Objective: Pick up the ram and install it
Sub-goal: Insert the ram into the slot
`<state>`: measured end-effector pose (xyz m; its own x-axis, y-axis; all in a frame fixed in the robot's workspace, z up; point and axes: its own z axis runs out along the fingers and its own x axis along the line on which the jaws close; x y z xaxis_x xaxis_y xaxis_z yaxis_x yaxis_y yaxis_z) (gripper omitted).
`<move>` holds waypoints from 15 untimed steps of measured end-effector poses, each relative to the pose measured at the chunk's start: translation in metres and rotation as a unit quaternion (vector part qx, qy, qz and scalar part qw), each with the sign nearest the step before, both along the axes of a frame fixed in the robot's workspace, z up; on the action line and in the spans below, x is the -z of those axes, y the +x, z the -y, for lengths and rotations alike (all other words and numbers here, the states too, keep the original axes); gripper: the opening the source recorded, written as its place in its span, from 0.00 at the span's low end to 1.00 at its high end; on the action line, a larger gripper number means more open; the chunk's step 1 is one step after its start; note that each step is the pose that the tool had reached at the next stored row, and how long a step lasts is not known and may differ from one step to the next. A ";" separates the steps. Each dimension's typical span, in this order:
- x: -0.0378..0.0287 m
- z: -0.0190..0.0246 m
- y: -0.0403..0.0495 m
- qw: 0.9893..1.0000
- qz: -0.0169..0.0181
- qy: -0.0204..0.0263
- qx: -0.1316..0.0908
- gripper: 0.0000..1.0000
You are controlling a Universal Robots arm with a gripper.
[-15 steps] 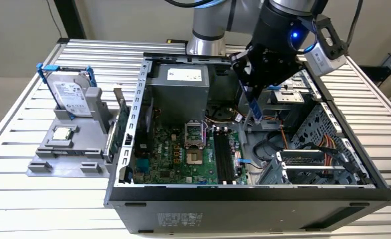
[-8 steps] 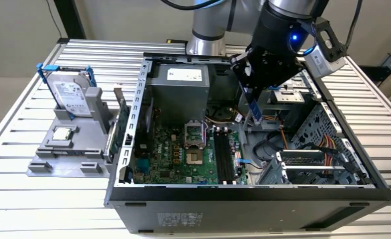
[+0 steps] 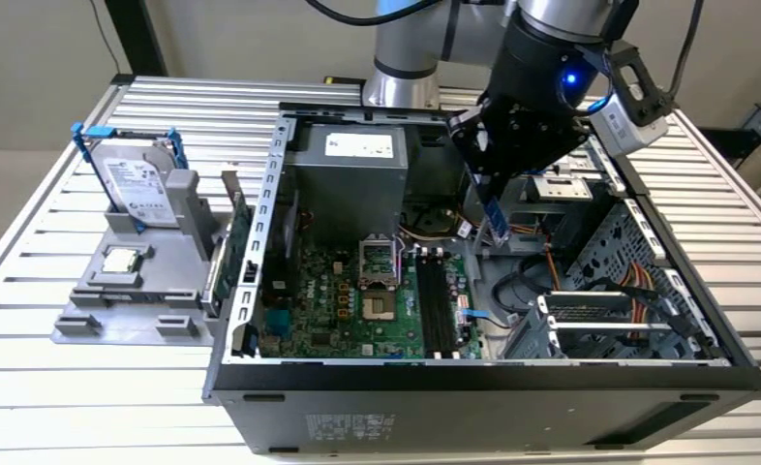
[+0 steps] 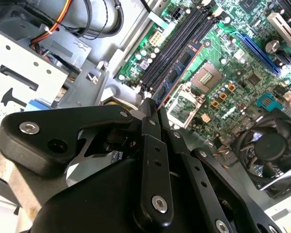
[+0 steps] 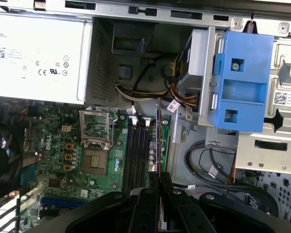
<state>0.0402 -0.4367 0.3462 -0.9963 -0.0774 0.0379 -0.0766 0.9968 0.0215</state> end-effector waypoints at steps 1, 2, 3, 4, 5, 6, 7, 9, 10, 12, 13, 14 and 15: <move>0.0004 0.0000 0.0000 1.000 0.000 0.000 0.000 0.00; 0.0008 0.0000 0.0001 1.000 0.000 0.000 0.000 0.00; 0.0012 0.0000 0.0000 1.000 0.000 0.000 0.000 0.00; 0.0017 0.0000 0.0001 1.000 0.000 0.000 0.000 0.00; 0.0021 0.0000 0.0001 1.000 0.000 -0.001 0.000 0.00; 0.0024 0.0000 0.0001 1.000 0.000 -0.001 0.000 0.00; 0.0028 0.0000 0.0001 1.000 0.000 -0.001 0.000 0.00; 0.0037 0.0000 0.0001 1.000 0.000 -0.001 0.000 0.00; 0.0041 0.0000 0.0001 1.000 0.000 -0.001 0.000 0.00; 0.0052 0.0000 0.0001 1.000 0.000 -0.001 0.000 0.00; 0.0059 0.0000 0.0002 1.000 0.000 -0.001 0.001 0.00; 0.0066 0.0000 0.0002 1.000 0.000 -0.002 0.001 0.00; 0.0074 0.0000 0.0002 1.000 0.000 -0.002 0.001 0.00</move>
